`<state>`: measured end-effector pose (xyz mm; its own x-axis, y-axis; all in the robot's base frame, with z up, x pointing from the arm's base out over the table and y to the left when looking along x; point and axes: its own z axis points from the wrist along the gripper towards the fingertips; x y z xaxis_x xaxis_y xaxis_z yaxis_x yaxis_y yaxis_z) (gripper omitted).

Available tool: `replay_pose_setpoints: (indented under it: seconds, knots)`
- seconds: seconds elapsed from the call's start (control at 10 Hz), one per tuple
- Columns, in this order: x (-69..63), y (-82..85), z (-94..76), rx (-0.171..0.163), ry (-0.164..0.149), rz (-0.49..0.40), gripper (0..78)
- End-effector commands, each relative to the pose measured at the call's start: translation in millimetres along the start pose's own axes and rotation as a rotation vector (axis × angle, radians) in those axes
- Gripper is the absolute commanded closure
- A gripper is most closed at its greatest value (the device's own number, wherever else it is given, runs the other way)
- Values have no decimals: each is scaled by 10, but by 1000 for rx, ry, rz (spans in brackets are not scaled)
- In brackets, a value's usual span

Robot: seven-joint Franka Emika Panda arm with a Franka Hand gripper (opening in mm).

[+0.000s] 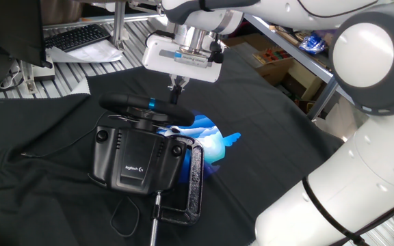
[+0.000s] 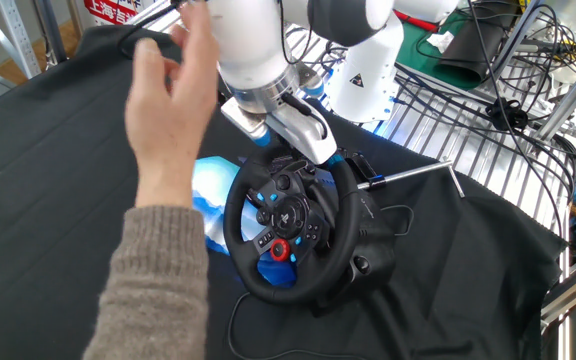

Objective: Rotate the steering wheel 90 degrees clockwise

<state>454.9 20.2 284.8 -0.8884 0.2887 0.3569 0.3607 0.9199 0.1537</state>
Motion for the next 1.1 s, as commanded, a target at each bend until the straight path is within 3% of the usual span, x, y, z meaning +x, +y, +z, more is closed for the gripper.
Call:
replay_pose_setpoints:
  seconds: [0.1, 0.7, 1.0, 1.1]
  knots:
    - [16, 17, -8, -14, 9, 17, 765]
    - [104, 57, 11, -61, 36, 90, 765]
    - [120, 87, -23, 4, 67, 186, 765]
    - [131, 108, -49, 63, 90, 249, 765]
